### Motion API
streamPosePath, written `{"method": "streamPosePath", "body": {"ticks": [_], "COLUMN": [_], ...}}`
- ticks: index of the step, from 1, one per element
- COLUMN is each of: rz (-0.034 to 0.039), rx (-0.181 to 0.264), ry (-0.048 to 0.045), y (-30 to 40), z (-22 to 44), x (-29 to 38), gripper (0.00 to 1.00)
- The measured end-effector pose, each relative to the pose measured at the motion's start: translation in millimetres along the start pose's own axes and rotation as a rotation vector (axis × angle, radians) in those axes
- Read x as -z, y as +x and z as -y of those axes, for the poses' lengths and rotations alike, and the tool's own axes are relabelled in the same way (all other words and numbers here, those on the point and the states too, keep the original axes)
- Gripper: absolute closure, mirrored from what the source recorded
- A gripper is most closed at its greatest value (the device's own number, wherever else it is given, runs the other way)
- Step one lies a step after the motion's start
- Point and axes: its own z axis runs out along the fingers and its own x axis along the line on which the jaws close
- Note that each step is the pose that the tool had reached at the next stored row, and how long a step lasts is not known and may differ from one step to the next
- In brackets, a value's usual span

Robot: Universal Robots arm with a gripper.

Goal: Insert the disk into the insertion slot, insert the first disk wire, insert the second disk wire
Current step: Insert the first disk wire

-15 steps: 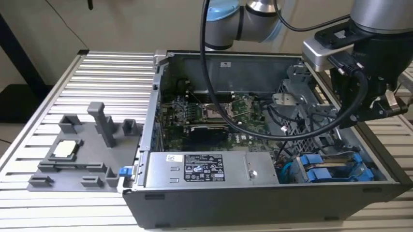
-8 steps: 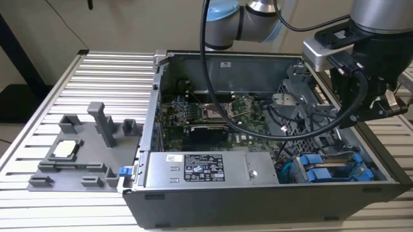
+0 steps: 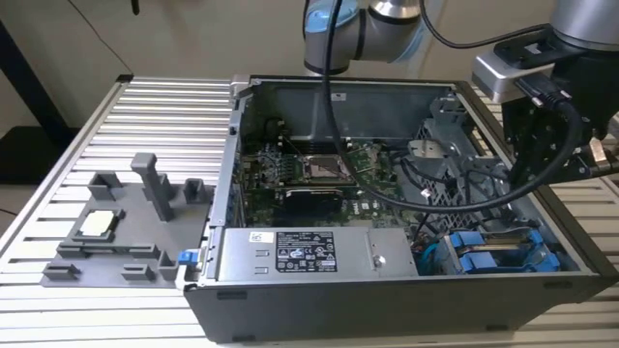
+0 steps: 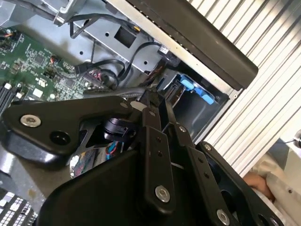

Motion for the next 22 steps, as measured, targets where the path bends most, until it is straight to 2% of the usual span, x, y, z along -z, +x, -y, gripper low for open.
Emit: {"method": "streamPosePath", "body": {"ticks": [6,8,10,13,19,22], "rz": [0.0027,0.0042,0.0047,0.005,0.0038,0.0064], "rx": [0.0,0.0,0.0,0.0,-0.009,-0.012], "ry": [-0.0671,-0.0851,-0.0972,-0.1054,-0.1088,-0.112], "y": [3.9,6.6,8.7,10.4,11.2,11.3], "z": [13.2,15.3,16.1,16.4,17.9,18.5], "x": [-3.5,-4.4,-5.1,-6.7,-14.0,-16.6], "gripper": [0.81,0.81,0.81,0.81,0.81,0.81]}}
